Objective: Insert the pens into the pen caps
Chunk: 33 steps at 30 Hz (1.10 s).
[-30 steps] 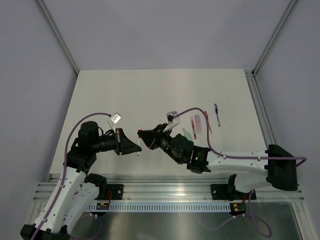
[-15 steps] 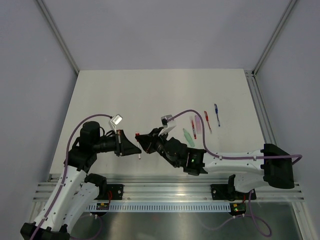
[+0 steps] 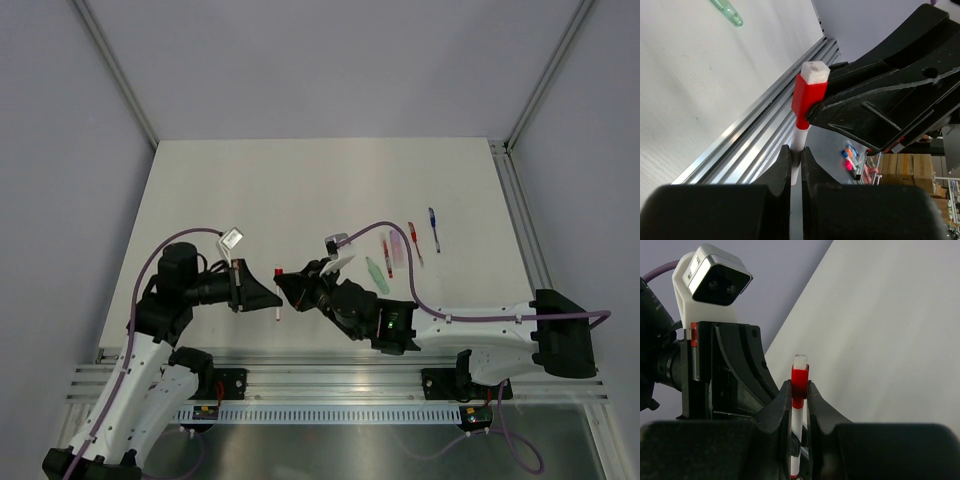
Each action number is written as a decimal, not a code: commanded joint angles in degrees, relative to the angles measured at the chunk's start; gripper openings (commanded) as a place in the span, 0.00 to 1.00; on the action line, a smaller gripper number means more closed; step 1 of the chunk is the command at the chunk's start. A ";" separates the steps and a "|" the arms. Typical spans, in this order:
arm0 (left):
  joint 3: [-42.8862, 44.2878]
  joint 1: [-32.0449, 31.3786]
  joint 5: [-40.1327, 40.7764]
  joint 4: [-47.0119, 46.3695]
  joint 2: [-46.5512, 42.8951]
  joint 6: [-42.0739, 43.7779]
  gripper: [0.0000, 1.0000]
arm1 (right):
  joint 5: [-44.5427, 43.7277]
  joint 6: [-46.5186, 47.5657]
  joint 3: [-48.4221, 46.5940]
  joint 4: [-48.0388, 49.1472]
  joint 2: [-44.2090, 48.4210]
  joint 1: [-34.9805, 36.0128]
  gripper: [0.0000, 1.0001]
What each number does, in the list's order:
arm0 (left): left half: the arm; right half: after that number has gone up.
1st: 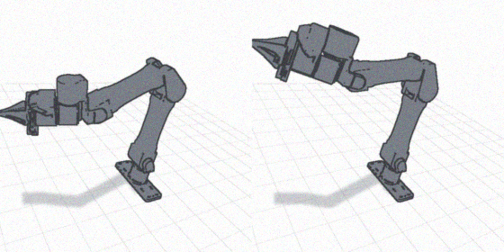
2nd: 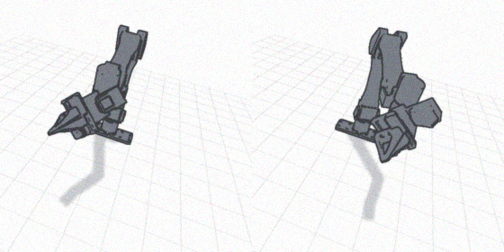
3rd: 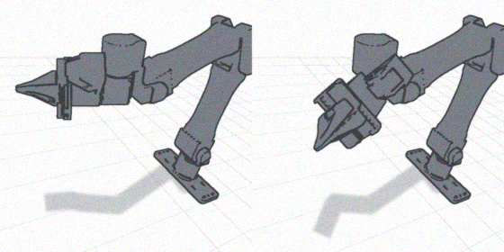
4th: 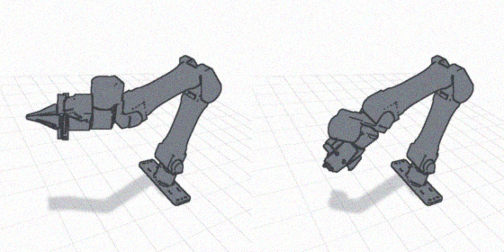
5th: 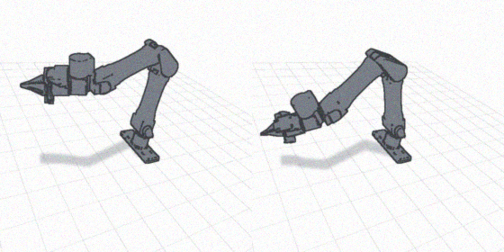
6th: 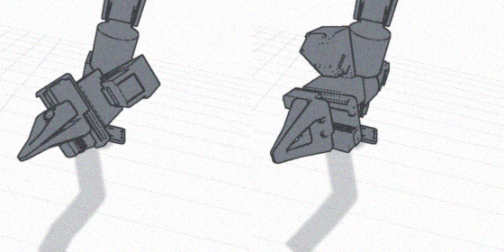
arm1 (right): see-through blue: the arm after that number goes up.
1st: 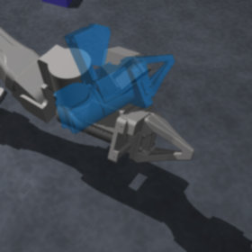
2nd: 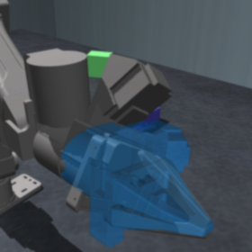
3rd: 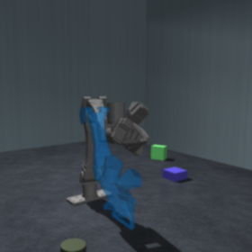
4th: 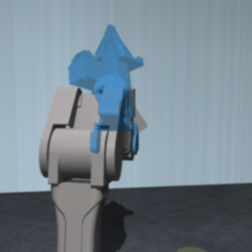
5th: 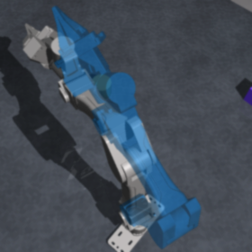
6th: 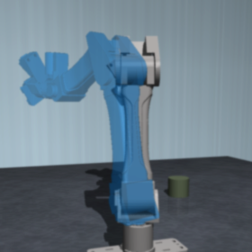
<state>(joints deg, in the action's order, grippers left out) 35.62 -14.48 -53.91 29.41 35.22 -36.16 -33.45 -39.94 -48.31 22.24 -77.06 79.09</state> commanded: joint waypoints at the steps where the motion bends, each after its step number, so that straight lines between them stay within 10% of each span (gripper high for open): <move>1: 1.32 5.08 12.53 -31.06 0.72 -6.01 0.00 | 17.02 -0.75 0.86 -17.84 -0.81 8.81 0.00; 12: -5.91 4.72 8.21 -22.03 -3.76 0.11 0.00 | 12.62 0.92 -5.37 -20.04 3.49 -7.61 0.00; 25: -5.82 4.64 5.13 -15.43 -4.47 4.70 0.36 | 24.67 3.20 -4.42 -18.01 0.16 -25.39 0.00; 33: -0.64 3.76 12.42 -7.45 -3.06 11.55 0.48 | 25.10 13.47 -7.41 -34.44 -6.34 -35.22 0.00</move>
<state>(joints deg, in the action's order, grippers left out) 31.03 -10.26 -46.02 20.53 32.34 -28.80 -9.76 -32.82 -53.21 -3.88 -81.30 48.16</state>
